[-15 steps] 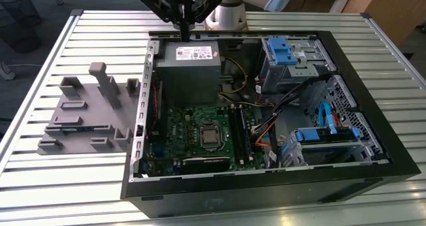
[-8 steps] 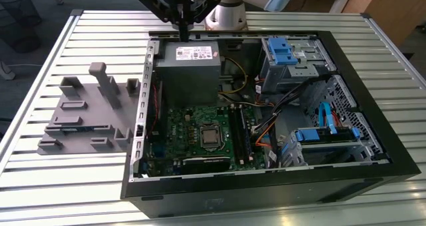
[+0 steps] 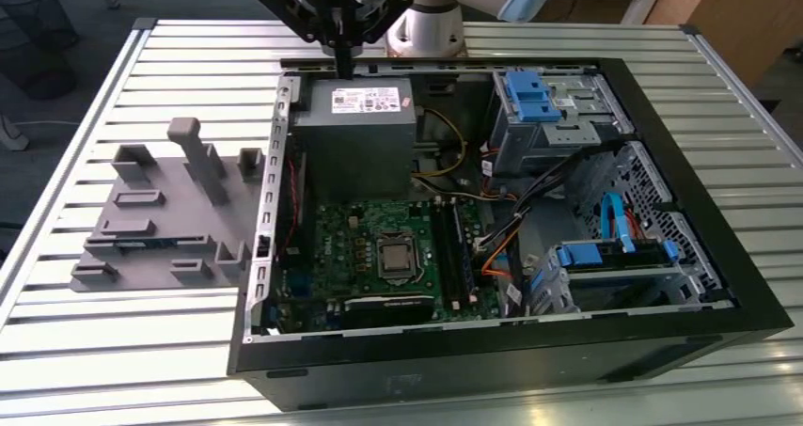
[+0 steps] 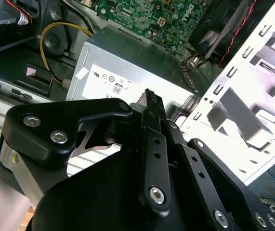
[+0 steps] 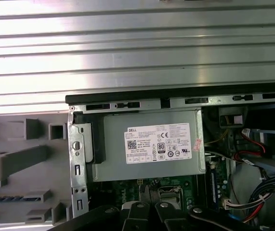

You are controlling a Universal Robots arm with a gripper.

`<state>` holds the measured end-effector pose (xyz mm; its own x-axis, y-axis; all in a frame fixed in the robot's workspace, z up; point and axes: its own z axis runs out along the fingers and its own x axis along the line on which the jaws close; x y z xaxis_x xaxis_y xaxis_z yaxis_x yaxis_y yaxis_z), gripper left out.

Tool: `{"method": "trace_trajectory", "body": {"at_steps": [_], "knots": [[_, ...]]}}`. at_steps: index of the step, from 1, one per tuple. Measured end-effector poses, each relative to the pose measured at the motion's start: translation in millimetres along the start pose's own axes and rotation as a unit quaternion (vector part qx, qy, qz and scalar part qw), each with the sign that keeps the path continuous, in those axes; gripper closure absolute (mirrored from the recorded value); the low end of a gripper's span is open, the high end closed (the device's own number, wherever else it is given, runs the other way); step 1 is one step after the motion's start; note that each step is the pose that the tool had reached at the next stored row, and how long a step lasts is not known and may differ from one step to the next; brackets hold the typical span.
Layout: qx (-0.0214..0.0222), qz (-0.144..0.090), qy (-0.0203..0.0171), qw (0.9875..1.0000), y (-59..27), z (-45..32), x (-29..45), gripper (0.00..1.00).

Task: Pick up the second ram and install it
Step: 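Reach for the second ram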

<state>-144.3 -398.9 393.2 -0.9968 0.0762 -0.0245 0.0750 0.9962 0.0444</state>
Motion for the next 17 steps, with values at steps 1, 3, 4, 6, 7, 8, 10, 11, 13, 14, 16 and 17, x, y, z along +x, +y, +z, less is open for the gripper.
{"method": "trace_trajectory", "body": {"at_steps": [1,3,4,6,7,8,10,11,13,14,16,17], "knots": [[0.0,0.0,0.0,1.0,0.0,0.0,0.2,0.89],[0.0,0.0,0.0001,1.0,-0.1,0.0,0.7,0.89],[0.0,0.0,0.0,1.0,-0.1,0.0,1.0,0.89],[0.0,0.0,0.0,1.0,-0.1,0.0,1.4,0.89],[0.0,0.0,0.0,1.0,-0.1,0.0,1.7,0.89],[0.0,0.0,0.0,1.0,-0.1,0.0,1.9,0.89],[0.0,0.0,0.0,1.0,-0.2,0.0,2.4,0.89],[0.0,0.0,0.0,1.0,-0.2,0.0,2.8,0.89],[0.0,0.0,0.0,1.0,-0.2,0.0,3.4,0.89],[0.0,0.0,0.0,1.0,-0.3,0.0,3.6,0.89],[0.0,0.0,0.0,1.0,-0.3,0.0,4.1,0.89],[0.0,0.0,0.0,1.0,-0.3,0.1,4.4,0.89]]}}
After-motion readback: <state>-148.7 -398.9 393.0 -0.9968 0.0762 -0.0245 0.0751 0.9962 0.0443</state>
